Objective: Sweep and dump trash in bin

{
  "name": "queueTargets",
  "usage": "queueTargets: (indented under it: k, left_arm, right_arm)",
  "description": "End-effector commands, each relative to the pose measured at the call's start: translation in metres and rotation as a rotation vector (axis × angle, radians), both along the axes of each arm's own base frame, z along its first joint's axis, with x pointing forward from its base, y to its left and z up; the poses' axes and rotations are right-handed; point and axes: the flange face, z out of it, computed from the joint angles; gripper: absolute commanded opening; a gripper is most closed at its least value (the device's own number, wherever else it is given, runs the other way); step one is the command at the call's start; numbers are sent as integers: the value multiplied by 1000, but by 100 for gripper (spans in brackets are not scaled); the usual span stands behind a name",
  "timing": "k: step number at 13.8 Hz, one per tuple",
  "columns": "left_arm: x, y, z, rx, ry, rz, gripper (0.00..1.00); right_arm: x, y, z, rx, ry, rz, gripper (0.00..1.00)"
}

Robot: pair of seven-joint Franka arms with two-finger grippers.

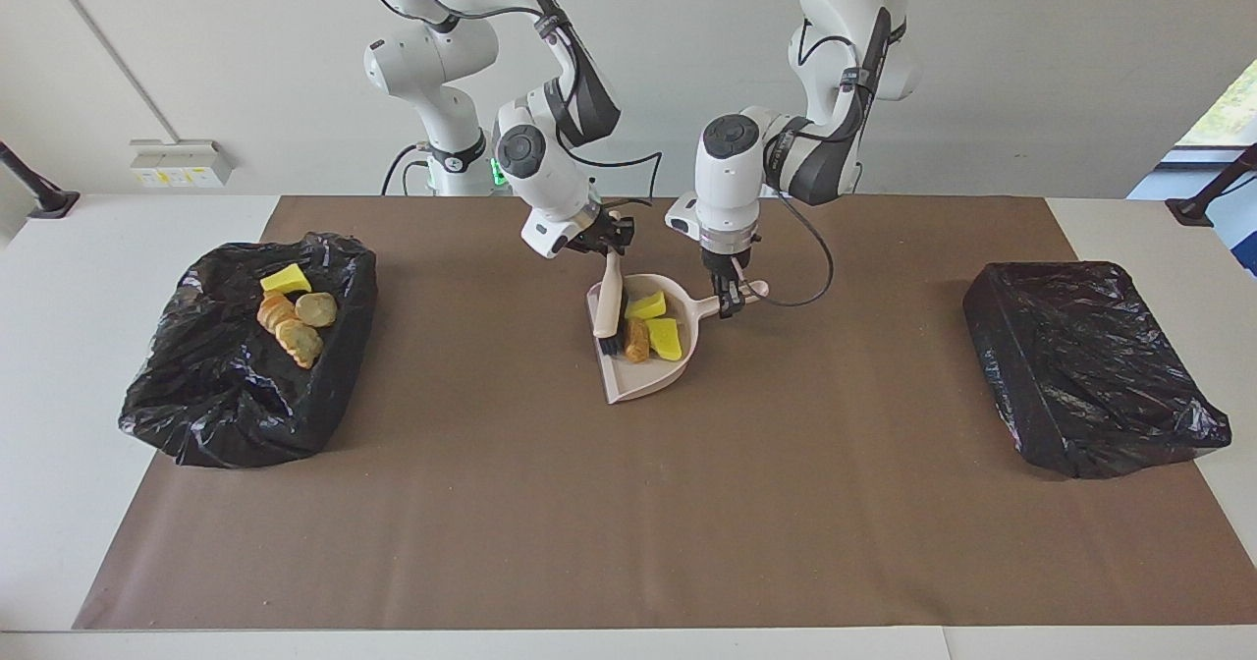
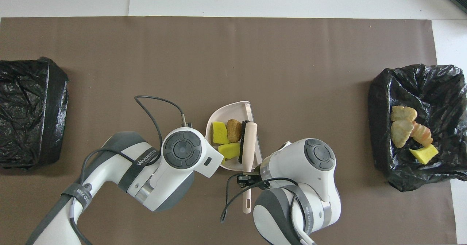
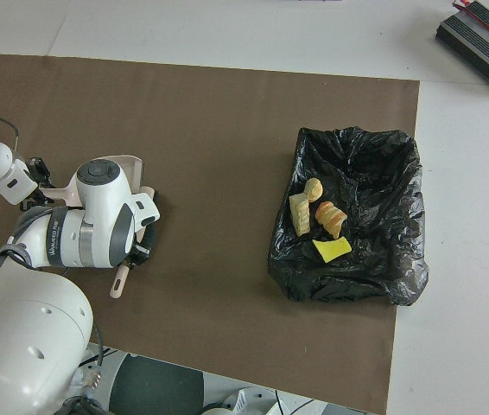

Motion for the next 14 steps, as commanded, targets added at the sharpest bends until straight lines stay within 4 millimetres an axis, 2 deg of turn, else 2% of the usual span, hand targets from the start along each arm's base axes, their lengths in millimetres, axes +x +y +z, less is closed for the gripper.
queueTargets:
  k: [1,4,9,10,12,14]
  left_arm:
    - [-2,12,1,1,-29,8,0]
    - [4,19,-1,-2,-29,18,0]
    - [21,27,4,-8,-38,14,0]
    - [29,35,4,-7,-38,15,0]
    - [41,53,17,-9,-47,-38,0]
    - [52,75,34,-14,-68,-58,0]
  right_arm:
    - [16,4,20,24,35,0,0]
    - [6,-9,55,-155,-8,181,0]
    - [-21,-15,93,-315,45,41,0]
    - [-35,-5,95,-338,59,7,0]
    - [-62,0,92,-330,99,-51,0]
    - [-81,5,79,-331,136,-16,0]
